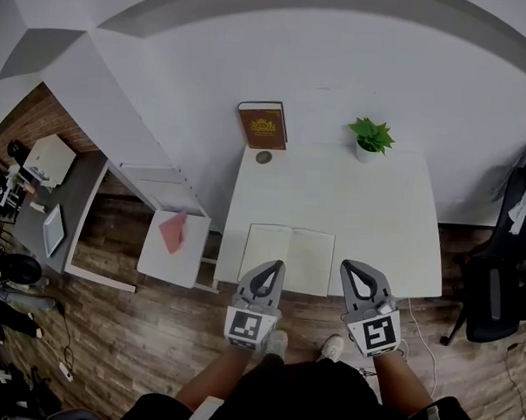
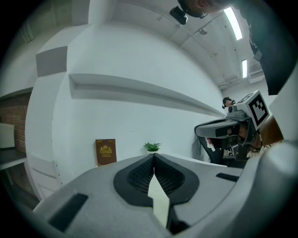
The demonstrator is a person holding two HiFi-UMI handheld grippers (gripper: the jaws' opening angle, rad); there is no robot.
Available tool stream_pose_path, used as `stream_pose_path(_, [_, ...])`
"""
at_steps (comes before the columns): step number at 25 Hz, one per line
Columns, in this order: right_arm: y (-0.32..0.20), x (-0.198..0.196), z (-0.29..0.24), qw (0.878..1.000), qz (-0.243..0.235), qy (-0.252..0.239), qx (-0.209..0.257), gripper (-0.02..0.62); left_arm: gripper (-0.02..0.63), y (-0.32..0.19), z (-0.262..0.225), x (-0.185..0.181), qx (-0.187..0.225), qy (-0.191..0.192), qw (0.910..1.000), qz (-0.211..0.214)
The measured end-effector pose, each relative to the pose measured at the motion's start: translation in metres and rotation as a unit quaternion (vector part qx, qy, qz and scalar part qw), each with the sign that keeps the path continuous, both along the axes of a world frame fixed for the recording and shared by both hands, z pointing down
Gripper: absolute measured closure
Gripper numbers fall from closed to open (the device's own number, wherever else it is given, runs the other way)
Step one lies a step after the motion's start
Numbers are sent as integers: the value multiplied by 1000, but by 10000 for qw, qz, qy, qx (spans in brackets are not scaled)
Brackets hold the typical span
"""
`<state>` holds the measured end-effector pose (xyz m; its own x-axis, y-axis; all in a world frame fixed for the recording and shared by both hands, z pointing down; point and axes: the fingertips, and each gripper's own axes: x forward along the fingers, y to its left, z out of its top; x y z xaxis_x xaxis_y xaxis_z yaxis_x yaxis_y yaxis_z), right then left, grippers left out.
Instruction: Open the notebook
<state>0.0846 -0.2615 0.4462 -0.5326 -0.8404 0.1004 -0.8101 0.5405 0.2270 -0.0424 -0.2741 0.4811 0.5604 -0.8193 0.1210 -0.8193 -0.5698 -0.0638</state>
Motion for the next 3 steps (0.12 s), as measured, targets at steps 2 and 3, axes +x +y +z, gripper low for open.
stream_pose_path(2, [-2,0,0,10000,27,-48,-21,592,600,-2,1,-1,-13,6,10000,-15])
stream_pose_path(3, [-3,0,0,10000,43,-77,-34,592,600,-3,1,-2,-18,8,10000,-24])
